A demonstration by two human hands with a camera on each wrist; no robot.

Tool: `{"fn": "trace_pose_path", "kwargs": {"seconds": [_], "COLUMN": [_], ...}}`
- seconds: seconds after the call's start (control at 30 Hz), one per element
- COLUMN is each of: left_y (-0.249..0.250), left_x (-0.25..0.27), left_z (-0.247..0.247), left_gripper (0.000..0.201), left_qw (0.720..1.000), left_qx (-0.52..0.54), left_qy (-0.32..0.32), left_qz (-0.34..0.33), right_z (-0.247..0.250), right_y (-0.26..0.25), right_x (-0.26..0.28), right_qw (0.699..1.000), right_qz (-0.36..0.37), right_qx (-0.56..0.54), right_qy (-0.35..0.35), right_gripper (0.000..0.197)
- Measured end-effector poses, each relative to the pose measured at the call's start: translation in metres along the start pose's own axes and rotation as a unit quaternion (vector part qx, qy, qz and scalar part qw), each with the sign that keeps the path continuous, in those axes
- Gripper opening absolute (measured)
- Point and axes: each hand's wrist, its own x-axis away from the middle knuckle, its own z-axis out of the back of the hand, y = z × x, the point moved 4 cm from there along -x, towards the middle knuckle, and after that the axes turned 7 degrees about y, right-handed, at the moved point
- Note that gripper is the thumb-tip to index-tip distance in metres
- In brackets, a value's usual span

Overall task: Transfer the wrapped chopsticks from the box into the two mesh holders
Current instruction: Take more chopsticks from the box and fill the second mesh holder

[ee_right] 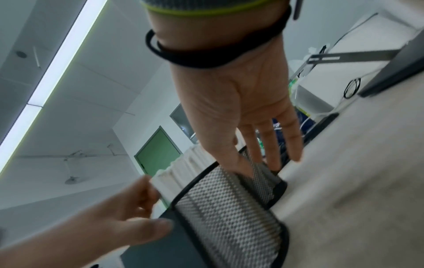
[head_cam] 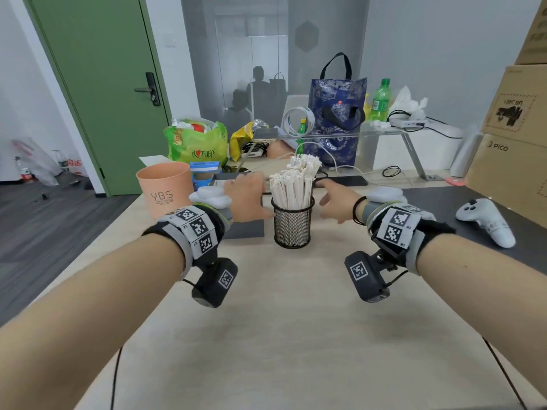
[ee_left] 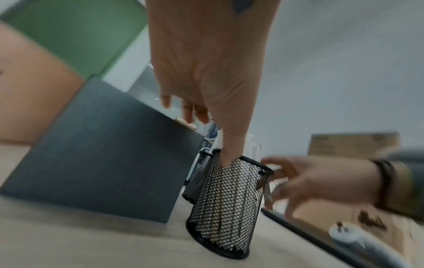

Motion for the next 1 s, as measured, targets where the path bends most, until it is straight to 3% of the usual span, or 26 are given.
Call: {"fn": "trace_pose_path", "kwargs": {"seconds": [0.13, 0.23, 0.33, 0.43, 0.53, 0.73, 1.0], "left_y": [0.014, 0.027, 0.036, 0.038, 0.038, 0.030, 0.026], "left_x": [-0.001, 0.002, -0.001, -0.010, -0.018, -0.034, -0.053], "left_z": [0.017, 0.010, -0.002, -0.010, -0.012, -0.020, -0.025], "left_gripper": [0.016, 0.026, 0.034, 0.035, 0.040, 0.038, 0.039], "left_qw": [0.995, 0.990, 0.988, 0.989, 0.989, 0.992, 0.992], "left_qx": [0.046, 0.069, 0.026, 0.010, -0.012, -0.058, -0.046], "left_qy": [0.017, -0.050, -0.071, -0.092, -0.106, -0.110, -0.116], "left_qz": [-0.082, -0.116, -0.134, -0.118, -0.107, -0.033, 0.027], "right_z": [0.012, 0.008, 0.005, 0.005, 0.009, 0.020, 0.050], "right_y": [-0.010, -0.020, -0.024, -0.021, -0.018, -0.011, 0.032], "right_x": [-0.011, -0.023, -0.033, -0.044, -0.057, -0.066, -0.059], "right_qw": [0.997, 0.991, 0.983, 0.978, 0.975, 0.975, 0.974], "right_qz": [0.038, 0.064, 0.070, 0.070, 0.072, 0.057, -0.005], "right_qx": [0.034, 0.105, 0.170, 0.195, 0.205, 0.203, 0.196], "right_qy": [0.062, 0.053, 0.030, 0.019, 0.051, 0.065, 0.109], "right_gripper": [0.059, 0.045, 0.041, 0.043, 0.040, 0.037, 0.036]}}
